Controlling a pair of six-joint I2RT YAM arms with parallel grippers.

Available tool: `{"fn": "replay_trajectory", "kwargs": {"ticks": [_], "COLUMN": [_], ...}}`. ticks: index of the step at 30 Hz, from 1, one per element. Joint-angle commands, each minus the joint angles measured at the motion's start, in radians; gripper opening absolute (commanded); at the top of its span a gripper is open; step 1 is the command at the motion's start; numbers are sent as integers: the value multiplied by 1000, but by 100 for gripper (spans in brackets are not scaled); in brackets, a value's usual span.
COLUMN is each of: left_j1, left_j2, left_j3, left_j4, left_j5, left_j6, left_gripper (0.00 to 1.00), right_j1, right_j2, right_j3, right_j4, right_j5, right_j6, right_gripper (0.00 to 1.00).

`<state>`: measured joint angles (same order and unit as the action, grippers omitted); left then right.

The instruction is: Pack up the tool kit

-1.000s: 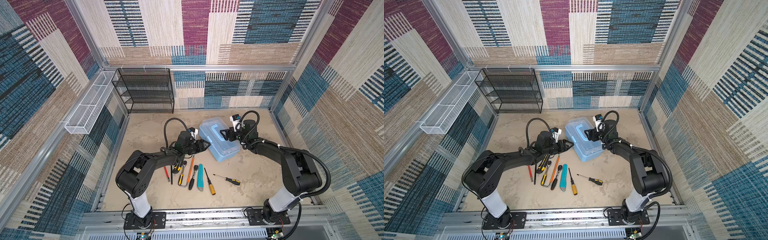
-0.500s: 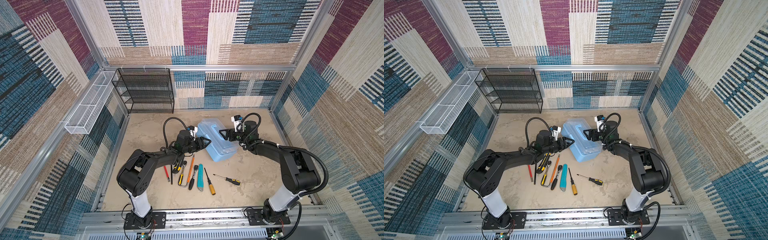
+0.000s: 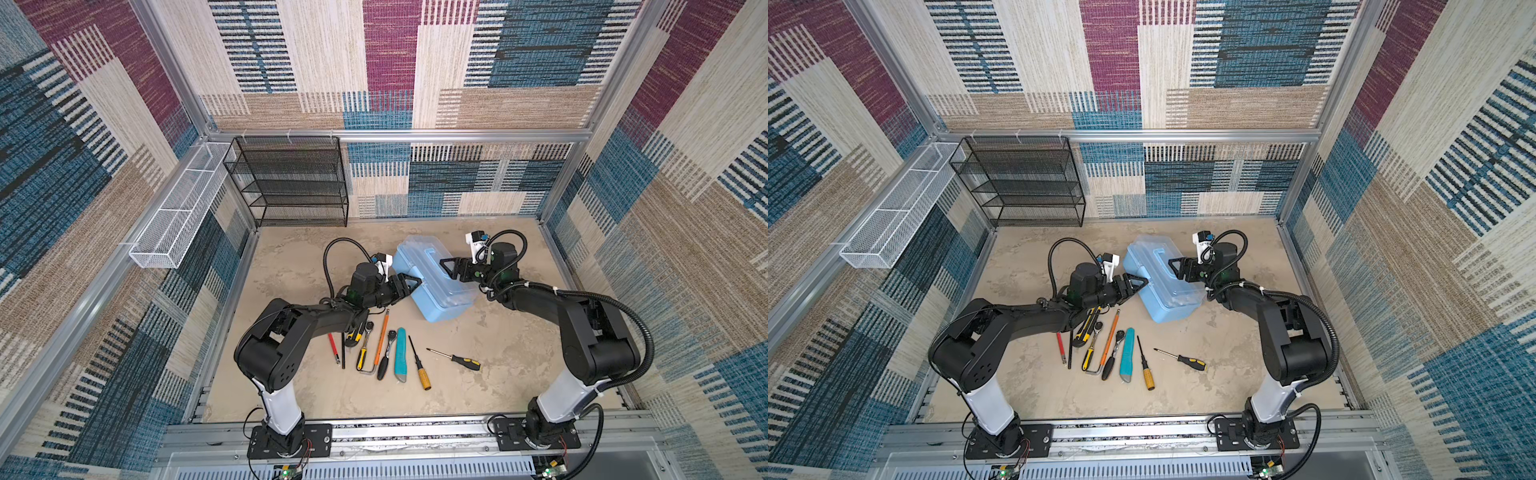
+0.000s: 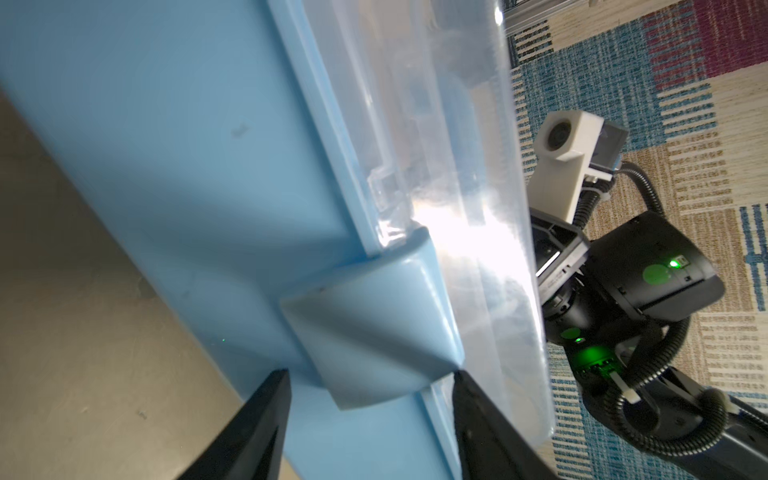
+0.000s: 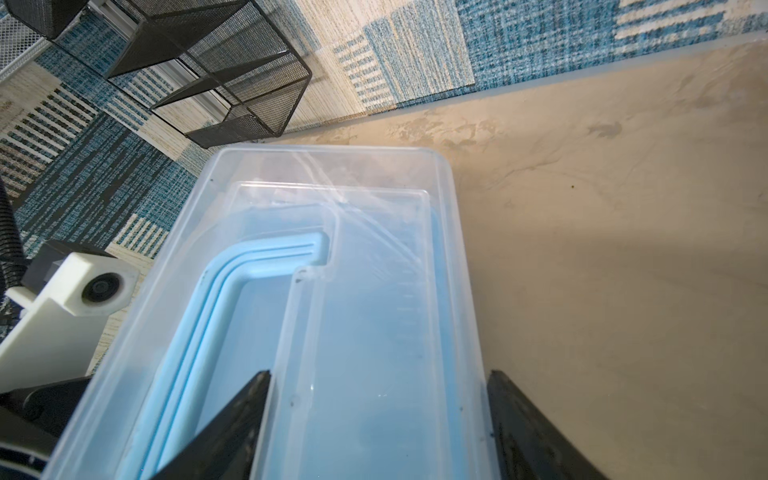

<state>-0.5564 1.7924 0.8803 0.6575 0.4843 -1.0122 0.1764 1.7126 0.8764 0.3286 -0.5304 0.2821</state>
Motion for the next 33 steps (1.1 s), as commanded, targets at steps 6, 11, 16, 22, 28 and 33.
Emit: {"fn": "replay_trajectory", "kwargs": {"ticks": [6, 11, 16, 22, 28, 33], "left_j1": [1, 1, 0, 0, 0, 0], "left_j2": [41, 72, 87, 90, 111, 129], "left_j3": [-7, -14, -16, -28, -44, -46], "left_j4": [176, 253, 303, 311, 414, 490], "left_j5": [13, 23, 39, 45, 41, 37], "left_j6": [-104, -160, -200, -208, -276, -325], "left_gripper": [67, 67, 69, 70, 75, 75], "right_j1": [6, 6, 6, 5, 6, 6], "right_j2": [21, 24, 35, 43, 55, 61], "right_j3": [-35, -29, -21, -16, -19, -14], "right_j4": [-252, -250, -235, -219, -210, -210], "right_j5": [-15, -25, -47, -70, -75, -80], "right_j6": [0, 9, 32, 49, 61, 64], "right_gripper": [72, 72, 72, 72, 72, 72]}}
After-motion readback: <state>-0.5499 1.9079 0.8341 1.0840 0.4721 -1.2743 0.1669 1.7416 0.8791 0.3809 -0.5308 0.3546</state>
